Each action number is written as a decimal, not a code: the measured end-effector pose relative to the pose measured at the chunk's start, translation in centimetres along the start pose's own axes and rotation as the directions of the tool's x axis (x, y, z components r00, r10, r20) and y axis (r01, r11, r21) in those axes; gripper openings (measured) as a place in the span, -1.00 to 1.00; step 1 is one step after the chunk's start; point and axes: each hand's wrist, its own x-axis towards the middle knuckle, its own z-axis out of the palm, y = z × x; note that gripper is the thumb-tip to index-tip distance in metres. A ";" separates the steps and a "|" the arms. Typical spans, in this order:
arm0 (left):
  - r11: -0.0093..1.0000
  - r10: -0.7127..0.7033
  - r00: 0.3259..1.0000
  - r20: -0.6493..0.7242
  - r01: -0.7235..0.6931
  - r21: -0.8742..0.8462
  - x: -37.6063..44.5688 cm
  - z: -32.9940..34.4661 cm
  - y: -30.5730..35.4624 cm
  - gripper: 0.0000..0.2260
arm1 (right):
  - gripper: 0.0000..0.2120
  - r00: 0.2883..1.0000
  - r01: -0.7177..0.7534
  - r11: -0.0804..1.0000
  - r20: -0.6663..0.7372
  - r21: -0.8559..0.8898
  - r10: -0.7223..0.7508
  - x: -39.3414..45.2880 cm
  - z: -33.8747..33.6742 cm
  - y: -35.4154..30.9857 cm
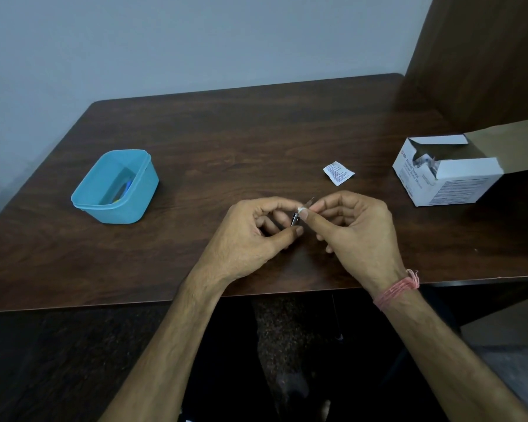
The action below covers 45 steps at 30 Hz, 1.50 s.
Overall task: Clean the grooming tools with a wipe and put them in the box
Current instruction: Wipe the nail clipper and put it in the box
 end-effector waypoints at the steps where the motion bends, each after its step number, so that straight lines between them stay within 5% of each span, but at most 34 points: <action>1: 1.000 0.000 1.000 0.002 0.000 -0.006 0.0 0.0 0.0 -0.73 | -0.86 1.000 0.008 1.000 0.011 -0.026 -0.008 0.0 0.1 0.0; 20: 0.999 -0.043 0.999 0.018 0.043 -0.025 0.2 -0.1 -0.4 -0.73 | -0.84 0.999 -0.016 0.999 -0.037 0.041 0.017 0.0 -0.1 -0.2; 26: 0.999 -0.013 1.000 0.023 0.014 -0.031 0.0 -0.3 -0.2 -0.74 | -0.87 0.998 0.032 0.996 0.051 -0.086 -0.028 -0.1 0.0 -0.1; 45: 0.999 -0.031 0.999 0.006 0.031 -0.026 0.0 -0.4 0.1 -0.72 | -0.85 0.999 -0.042 0.999 -0.017 0.032 0.043 0.1 -0.1 -0.2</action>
